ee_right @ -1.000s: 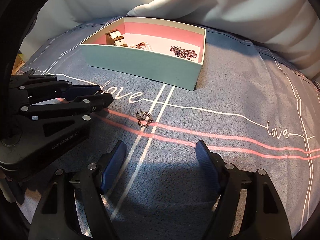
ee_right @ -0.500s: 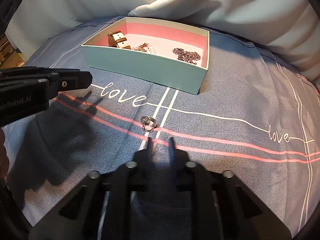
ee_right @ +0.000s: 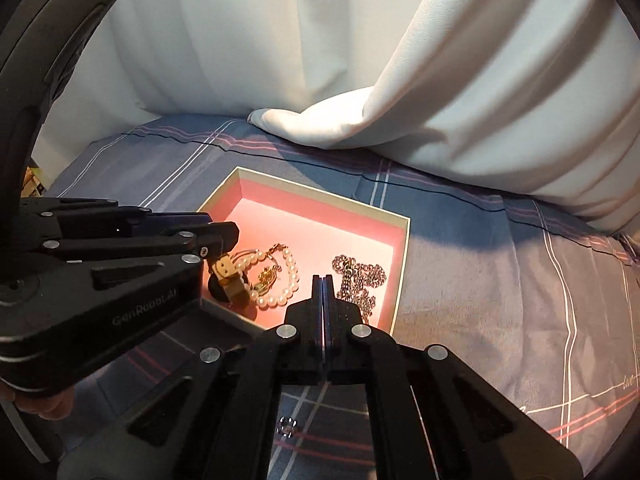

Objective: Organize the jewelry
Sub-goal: 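Carry the silver ring into the box and open the left tool, then move the right tool to the silver gem ring and grasp it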

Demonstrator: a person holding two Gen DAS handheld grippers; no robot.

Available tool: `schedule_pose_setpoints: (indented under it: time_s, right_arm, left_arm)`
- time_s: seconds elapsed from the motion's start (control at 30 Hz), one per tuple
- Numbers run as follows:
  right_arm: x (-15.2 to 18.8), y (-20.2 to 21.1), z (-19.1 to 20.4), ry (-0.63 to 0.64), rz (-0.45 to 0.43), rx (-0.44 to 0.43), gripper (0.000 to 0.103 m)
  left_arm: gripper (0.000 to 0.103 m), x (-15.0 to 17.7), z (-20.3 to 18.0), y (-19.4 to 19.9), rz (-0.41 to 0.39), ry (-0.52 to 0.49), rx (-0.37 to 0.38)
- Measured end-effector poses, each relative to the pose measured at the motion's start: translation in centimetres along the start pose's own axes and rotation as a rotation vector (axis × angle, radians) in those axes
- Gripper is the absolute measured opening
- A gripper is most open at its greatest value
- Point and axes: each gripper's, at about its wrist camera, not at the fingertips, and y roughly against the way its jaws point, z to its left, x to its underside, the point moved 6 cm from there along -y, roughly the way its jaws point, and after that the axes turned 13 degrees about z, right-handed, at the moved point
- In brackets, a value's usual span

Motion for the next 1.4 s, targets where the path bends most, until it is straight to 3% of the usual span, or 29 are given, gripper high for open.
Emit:
schedule_pose_setpoints:
  time_s: [0.17, 0.47, 0.5, 0.53, 0.6, 0.67, 0.7, 0.8, 1.0, 1.17, 1.27, 1.4]
  right_arm:
    - [-1.1, -1.6, -0.6, -0.010, 0.031, 0.000, 0.001]
    - [-0.2, -3.5, -1.3, -0.029, 0.078, -0.013, 0.001]
    - [-0.1, -3.6, -1.2, -0.026, 0.090, -0.015, 0.001]
    - [0.0, -3.6, -1.2, -0.024, 0.098, -0.005, 0.003]
    - [0.3, -3.3, -1.4, -0.022, 0.086, 0.020, 0.019]
    - [0.8, -2.5, -1.7, -0.026, 0.054, 0.049, 0.078]
    - [1.0, -2.0, -1.7, -0.022, 0.030, 0.062, 0.080]
    - [2.3, -1.2, -1.7, -0.023, 0.029, 0.054, 0.080]
    - [7.4, -0.8, -0.9, -0.015, 0.058, 0.014, 0.080]
    - [11.9, -3.4, 0.9, 0.006, 0.149, -0.025, 0.080]
    - [12.9, -4.5, 1.8, 0.017, 0.168, -0.034, 0.080]
    - [12.4, -4.9, 2.1, 0.018, 0.151, -0.037, 0.080]
  left_arm:
    - [0.019, -2.3, 0.1, -1.2, 0.025, 0.005, -0.009]
    - [0.020, -2.2, -0.1, -2.9, 0.071, -0.010, 0.004]
    - [0.030, -2.1, -0.3, -2.8, 0.068, -0.023, 0.005]
    - [0.054, -2.1, -0.3, -2.5, 0.056, -0.032, -0.007]
    - [0.071, -2.1, -0.3, -1.3, 0.002, -0.038, -0.036]
    - [0.071, -1.9, -0.3, -0.3, -0.019, -0.052, -0.026]
    - [0.074, -1.8, -0.3, 0.1, -0.024, -0.052, -0.023]
    - [0.081, -0.7, 0.0, 1.5, -0.048, -0.043, -0.008]
    - [0.084, 4.4, 0.3, 2.1, -0.032, -0.045, 0.019]
    - [0.084, 9.3, 1.1, -1.2, 0.070, 0.027, 0.021]
    - [0.077, 11.3, 1.3, -3.7, 0.151, 0.065, 0.047]
    - [0.072, 11.4, 1.3, -4.5, 0.142, 0.039, -0.014]
